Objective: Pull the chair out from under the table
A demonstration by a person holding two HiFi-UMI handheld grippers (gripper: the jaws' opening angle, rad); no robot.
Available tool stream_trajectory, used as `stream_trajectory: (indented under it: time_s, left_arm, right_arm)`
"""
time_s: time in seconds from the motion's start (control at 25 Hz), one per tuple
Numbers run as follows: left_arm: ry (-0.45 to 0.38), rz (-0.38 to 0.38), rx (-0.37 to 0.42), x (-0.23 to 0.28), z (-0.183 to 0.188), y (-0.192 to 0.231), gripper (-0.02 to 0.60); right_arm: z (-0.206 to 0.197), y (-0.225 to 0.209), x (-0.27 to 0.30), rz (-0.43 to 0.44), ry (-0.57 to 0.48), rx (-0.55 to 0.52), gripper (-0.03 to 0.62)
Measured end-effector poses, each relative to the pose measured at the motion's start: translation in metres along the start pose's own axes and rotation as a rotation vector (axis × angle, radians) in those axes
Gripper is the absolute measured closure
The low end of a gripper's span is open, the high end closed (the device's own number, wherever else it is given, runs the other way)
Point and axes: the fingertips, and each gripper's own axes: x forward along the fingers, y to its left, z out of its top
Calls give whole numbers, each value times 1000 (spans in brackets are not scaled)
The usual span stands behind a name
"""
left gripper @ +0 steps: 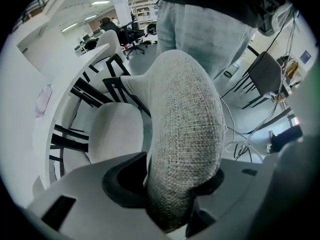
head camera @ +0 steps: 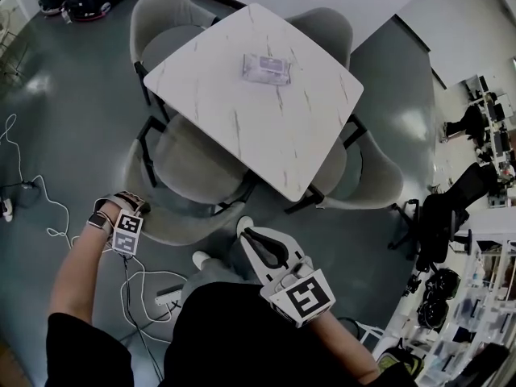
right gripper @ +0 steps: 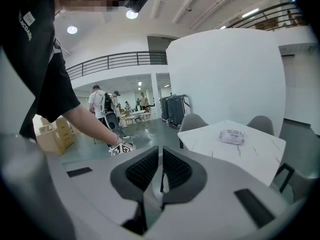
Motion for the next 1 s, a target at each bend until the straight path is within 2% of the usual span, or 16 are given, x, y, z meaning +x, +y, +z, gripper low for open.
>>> stream_trajectory:
  time_s: [0.12, 0.36, 0.56, 1.0]
  left_arm:
    - [20, -6, 21, 1, 2, -6, 396]
    - [20, -1, -2, 1, 9, -16, 400]
    - [14, 12, -55, 1, 15, -31, 403]
    - [25, 35, -169, 2, 18, -65, 408]
  right_arm:
    - [2, 7, 4, 26, -6, -6, 577]
    - [4, 12, 7, 53, -9, -6, 577]
    - [-1, 6, 12, 45, -1, 8, 579]
    - [-4, 23, 18, 129, 16, -30, 579]
